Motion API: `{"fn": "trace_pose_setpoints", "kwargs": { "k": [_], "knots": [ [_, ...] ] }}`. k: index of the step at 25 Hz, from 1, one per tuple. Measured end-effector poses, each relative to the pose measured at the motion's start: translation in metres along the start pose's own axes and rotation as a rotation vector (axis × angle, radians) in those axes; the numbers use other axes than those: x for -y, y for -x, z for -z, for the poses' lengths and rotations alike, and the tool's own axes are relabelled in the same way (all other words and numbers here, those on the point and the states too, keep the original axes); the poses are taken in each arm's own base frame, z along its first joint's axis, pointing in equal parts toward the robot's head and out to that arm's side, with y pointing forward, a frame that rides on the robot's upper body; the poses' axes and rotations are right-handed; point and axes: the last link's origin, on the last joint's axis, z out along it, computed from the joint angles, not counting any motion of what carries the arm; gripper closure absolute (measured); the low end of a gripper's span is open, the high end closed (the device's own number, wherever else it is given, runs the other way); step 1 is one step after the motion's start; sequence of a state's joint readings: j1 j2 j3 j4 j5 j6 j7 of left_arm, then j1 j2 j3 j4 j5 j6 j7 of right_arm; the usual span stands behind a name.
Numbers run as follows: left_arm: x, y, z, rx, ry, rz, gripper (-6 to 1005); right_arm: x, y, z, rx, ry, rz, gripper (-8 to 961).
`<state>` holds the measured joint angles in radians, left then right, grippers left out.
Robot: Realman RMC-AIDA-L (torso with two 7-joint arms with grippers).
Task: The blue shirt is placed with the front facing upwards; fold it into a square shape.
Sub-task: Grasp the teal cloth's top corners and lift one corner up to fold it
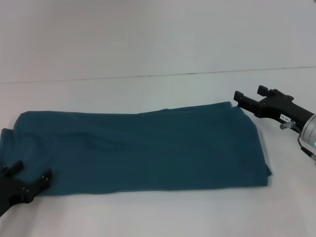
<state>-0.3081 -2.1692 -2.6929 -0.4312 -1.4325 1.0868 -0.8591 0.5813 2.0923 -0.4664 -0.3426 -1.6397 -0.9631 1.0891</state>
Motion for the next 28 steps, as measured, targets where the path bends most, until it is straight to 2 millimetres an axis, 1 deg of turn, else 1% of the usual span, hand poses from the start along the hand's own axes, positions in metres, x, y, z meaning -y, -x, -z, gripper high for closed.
{"fn": "trace_pose_setpoints", "kwargs": {
  "k": [5, 10, 16, 18, 21, 24, 28],
  "knots": [
    [-0.001, 0.003, 0.002, 0.002, -0.004, 0.008, 139, 0.0, 0.0, 0.0, 0.0, 0.001, -0.001, 71],
    [-0.003, 0.003, 0.008, -0.027, 0.009, 0.01, 139, -0.001, -0.001, 0.0, -0.002, 0.003, 0.0, 70],
    [0.005, 0.002, 0.021, -0.096, -0.053, 0.028, 139, -0.002, -0.001, -0.001, -0.006, 0.007, 0.001, 70],
    [0.009, -0.004, 0.024, -0.135, -0.063, 0.051, 139, -0.002, -0.001, -0.002, -0.006, 0.008, 0.002, 70],
    [0.022, -0.019, 0.028, -0.175, -0.072, 0.151, 139, -0.003, 0.0, -0.003, -0.006, 0.01, 0.003, 71],
    [0.034, -0.034, 0.025, -0.158, -0.058, 0.286, 139, -0.004, 0.001, -0.004, -0.005, 0.012, 0.005, 69],
    [0.038, -0.048, 0.017, -0.106, -0.024, 0.361, 139, -0.003, 0.0, -0.004, -0.006, 0.009, 0.028, 68]
  ]
}}
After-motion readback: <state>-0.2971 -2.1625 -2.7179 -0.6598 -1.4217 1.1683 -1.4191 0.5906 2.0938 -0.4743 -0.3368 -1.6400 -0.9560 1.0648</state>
